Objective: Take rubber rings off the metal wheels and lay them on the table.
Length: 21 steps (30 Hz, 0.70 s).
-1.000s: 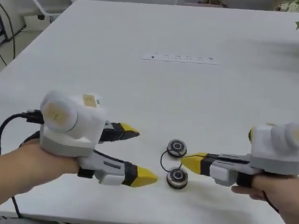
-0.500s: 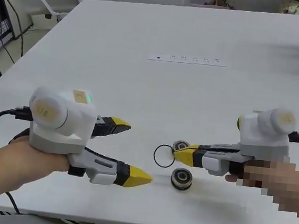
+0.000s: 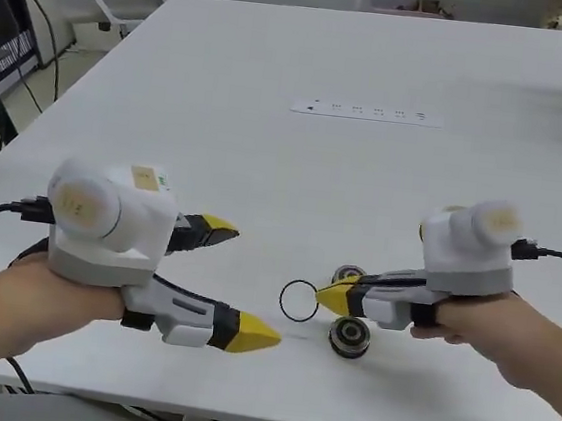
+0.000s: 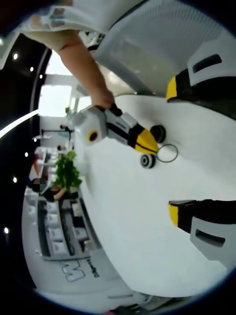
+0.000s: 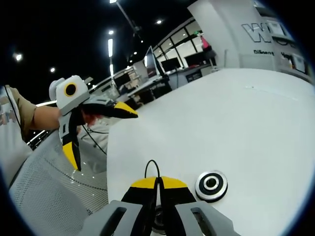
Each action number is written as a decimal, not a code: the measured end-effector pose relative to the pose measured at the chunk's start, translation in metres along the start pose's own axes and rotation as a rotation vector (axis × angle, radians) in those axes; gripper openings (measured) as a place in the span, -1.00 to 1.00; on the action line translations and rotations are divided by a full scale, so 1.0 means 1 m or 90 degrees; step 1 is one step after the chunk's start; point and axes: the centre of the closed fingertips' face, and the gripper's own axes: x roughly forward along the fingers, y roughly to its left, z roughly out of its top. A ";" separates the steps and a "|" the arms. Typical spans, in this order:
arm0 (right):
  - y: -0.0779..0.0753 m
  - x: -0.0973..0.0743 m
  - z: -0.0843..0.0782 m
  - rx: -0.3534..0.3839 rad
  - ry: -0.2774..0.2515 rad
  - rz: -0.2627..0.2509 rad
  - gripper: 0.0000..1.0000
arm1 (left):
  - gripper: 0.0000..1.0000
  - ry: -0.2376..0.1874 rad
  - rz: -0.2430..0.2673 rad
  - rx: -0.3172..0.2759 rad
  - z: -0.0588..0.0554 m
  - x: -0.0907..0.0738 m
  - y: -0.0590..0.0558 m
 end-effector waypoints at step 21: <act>-0.009 0.010 -0.008 -0.057 0.033 -0.034 -0.62 | 0.64 0.009 -0.007 -0.008 -0.006 0.003 0.000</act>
